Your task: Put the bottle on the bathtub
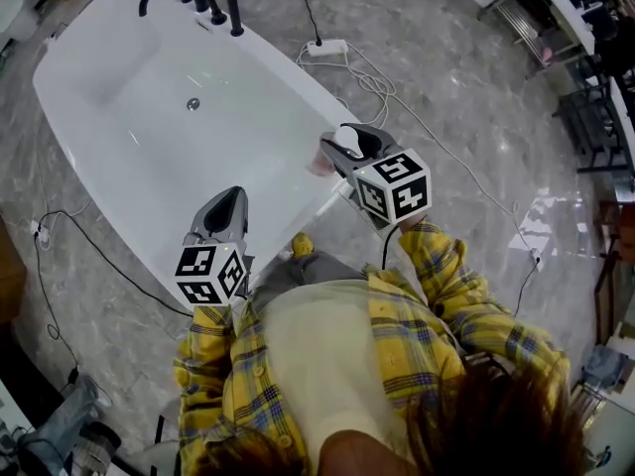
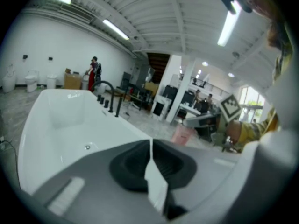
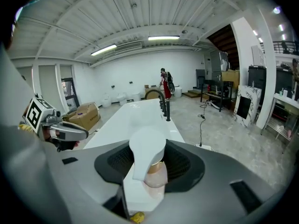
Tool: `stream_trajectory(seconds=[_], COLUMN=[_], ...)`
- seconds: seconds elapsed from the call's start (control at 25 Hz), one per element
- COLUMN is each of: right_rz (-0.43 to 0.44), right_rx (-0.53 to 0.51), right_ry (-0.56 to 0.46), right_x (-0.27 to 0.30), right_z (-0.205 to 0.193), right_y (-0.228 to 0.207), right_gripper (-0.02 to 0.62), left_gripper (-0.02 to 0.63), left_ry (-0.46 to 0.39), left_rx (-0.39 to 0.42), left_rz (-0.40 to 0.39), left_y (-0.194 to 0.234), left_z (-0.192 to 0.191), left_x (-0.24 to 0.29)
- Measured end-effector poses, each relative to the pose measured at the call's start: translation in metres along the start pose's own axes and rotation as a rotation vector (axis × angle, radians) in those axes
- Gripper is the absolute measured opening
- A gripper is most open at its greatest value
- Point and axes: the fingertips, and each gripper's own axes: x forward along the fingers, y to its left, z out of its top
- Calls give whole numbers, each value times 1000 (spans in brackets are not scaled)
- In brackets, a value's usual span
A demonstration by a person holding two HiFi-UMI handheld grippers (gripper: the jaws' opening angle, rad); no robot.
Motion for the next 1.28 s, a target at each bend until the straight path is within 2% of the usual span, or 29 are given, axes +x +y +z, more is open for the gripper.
stream_trajectory(seconds=[0.32,0.68,1.28], right_rz=[-28,-55,-139], right_rx=[2,3,-25], right_ry=[11,9,-12], right_x=[33,62,95], right_z=[8,15,22], right_y=[-48,-83,-133], right_gripper=[179,179,179], left_gripper=[18,18,18], left_ry=[-6,-4,12], left_rx=[-19,18,9], left_rz=[42,21,18], left_y=[12,5,2], left_z=[4,11,6], left_x=[26,57,79])
